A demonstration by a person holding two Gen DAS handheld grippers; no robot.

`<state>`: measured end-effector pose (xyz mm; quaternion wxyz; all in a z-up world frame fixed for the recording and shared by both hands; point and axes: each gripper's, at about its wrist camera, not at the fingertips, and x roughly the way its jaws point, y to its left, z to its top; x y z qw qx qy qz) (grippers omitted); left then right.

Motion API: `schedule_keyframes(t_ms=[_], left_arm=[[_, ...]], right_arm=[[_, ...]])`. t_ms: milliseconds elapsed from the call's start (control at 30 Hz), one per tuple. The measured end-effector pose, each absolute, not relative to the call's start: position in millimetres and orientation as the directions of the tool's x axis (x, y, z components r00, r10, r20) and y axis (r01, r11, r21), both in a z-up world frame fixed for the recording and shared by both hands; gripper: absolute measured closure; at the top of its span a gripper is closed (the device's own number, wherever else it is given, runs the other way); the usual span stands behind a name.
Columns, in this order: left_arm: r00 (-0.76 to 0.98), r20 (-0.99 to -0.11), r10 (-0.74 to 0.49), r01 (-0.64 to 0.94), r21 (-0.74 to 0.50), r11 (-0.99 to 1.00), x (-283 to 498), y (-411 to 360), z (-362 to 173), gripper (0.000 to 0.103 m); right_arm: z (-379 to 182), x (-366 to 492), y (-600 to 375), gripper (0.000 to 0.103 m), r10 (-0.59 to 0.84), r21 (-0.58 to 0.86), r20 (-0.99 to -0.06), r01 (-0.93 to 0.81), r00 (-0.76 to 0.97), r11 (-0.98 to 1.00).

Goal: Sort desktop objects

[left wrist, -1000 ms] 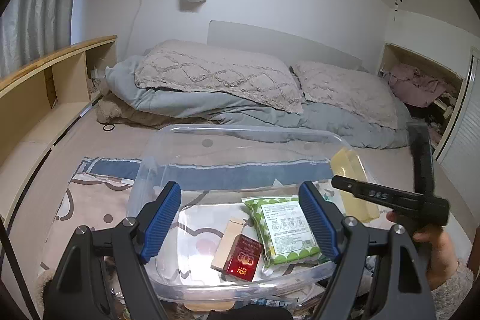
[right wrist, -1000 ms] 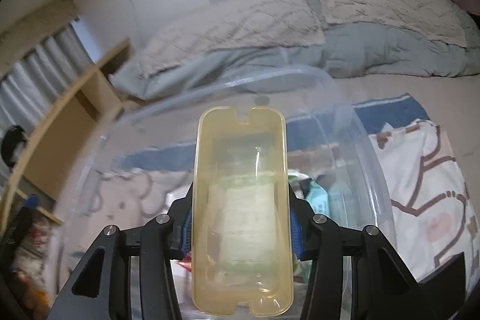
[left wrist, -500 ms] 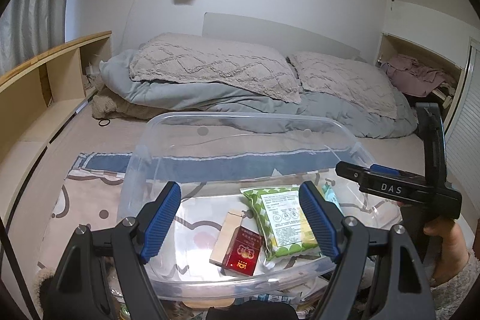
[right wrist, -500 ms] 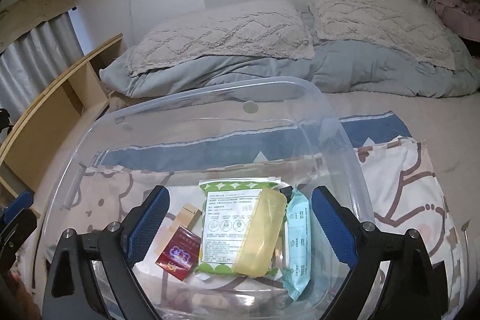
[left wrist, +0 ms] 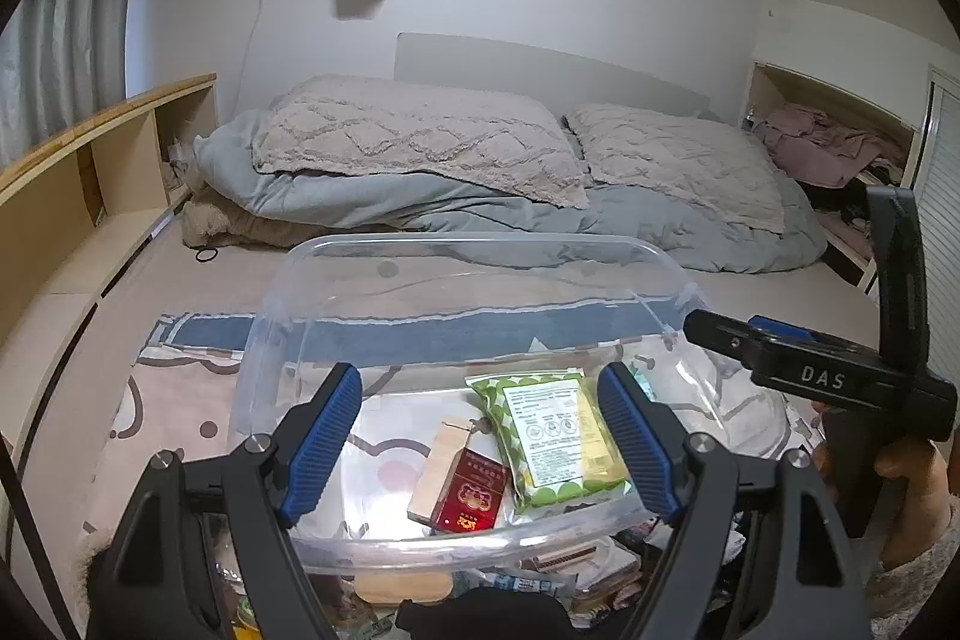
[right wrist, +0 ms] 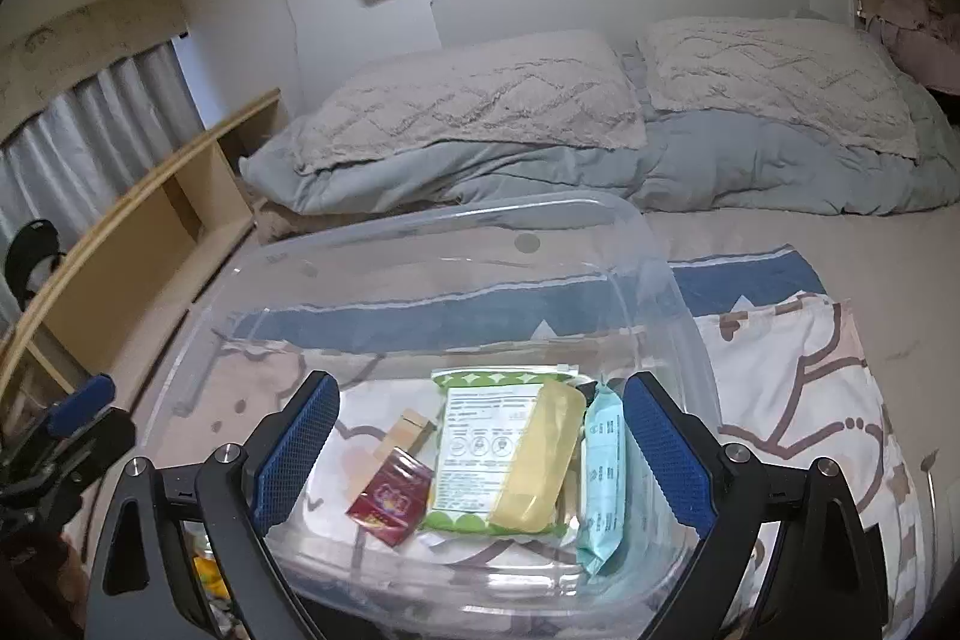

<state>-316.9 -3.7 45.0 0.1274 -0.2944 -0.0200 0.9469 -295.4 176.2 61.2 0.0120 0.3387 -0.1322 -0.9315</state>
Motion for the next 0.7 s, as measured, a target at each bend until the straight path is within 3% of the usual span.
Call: schedule_keyframes(t_ms=[200, 267, 367, 500, 700], left_arm=[[-0.804, -0.540, 0.250, -0.228, -0.108, -0.968, -303, 0, 57, 0.022], [-0.809, -0.533, 0.248, -0.228, -0.103, -0.968, -297, 2, 61, 0.022], [-0.816, -0.524, 0.242, -0.230, -0.089, -0.969, -288, 7, 67, 0.022], [-0.834, -0.507, 0.217, -0.215, -0.063, -0.975, -275, 13, 73, 0.009], [-0.852, -0.488, 0.191, -0.192, -0.048, -0.980, -252, 12, 88, 0.005]], right_arm=[[74, -275, 176, 0.007, -0.123, 0.261, -0.594, -0.046, -0.795, -0.964], [77, -267, 178, 0.001, -0.125, 0.268, -0.582, -0.044, -0.803, -0.963], [81, -255, 183, 0.000, -0.126, 0.273, -0.566, -0.040, -0.815, -0.961], [87, -240, 188, 0.000, -0.114, 0.273, -0.550, -0.049, -0.828, -0.961], [105, -214, 192, 0.000, -0.102, 0.273, -0.517, -0.051, -0.850, -0.961]])
